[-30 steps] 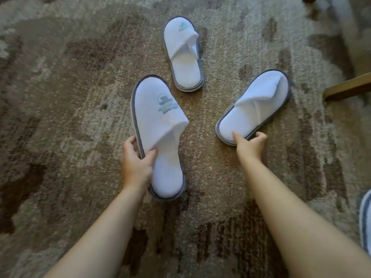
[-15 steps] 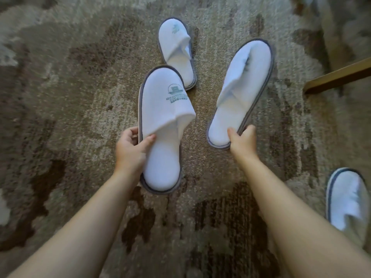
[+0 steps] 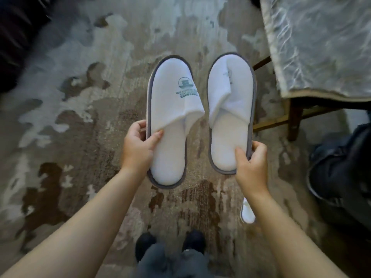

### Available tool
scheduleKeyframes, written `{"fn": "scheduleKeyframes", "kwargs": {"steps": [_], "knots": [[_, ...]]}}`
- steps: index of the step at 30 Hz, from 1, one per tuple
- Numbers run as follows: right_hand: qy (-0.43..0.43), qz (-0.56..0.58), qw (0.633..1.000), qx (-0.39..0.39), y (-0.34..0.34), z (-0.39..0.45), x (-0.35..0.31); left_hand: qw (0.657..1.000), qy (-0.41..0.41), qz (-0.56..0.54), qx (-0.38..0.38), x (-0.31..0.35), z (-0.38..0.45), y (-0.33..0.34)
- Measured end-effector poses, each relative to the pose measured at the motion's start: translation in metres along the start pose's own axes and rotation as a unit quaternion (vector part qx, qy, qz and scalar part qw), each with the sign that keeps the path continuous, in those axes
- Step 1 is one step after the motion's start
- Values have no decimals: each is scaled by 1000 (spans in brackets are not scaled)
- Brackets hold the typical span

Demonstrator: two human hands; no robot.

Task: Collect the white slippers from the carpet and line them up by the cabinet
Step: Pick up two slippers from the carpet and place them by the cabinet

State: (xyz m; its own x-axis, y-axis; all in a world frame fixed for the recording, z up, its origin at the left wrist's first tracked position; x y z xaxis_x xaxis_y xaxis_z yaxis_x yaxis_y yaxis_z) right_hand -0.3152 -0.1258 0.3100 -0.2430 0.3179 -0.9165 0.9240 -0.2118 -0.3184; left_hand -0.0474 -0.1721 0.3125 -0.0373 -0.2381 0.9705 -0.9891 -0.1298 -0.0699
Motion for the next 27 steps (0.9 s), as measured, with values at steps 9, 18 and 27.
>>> {"fn": "scheduleKeyframes", "kwargs": {"steps": [9, 18, 27], "knots": [[-12, 19, 987, 160, -119, -107, -130, 983, 44, -44, -171, 162, -52, 71], [73, 55, 895, 437, -192, -334, -122, 889, 92, 70, -444, 202, -185, 160], [146, 63, 696, 700, -174, -665, -116, 682, 161, 111, -705, 200, -495, 202]]}}
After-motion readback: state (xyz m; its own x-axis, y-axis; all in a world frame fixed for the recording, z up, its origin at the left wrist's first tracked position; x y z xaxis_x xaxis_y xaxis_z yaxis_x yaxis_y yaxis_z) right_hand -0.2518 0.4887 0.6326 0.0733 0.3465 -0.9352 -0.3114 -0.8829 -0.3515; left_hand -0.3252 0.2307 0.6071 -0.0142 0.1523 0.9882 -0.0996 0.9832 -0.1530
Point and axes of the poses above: each hand's wrist, its own z-axis towards the middle knuckle, its own y-axis out of the palm, x = y × z, the point moved 9 cm from there along z, towards the middle knuckle, and after that the axes turned 9 degrees about -x, right-handed, at the moved point
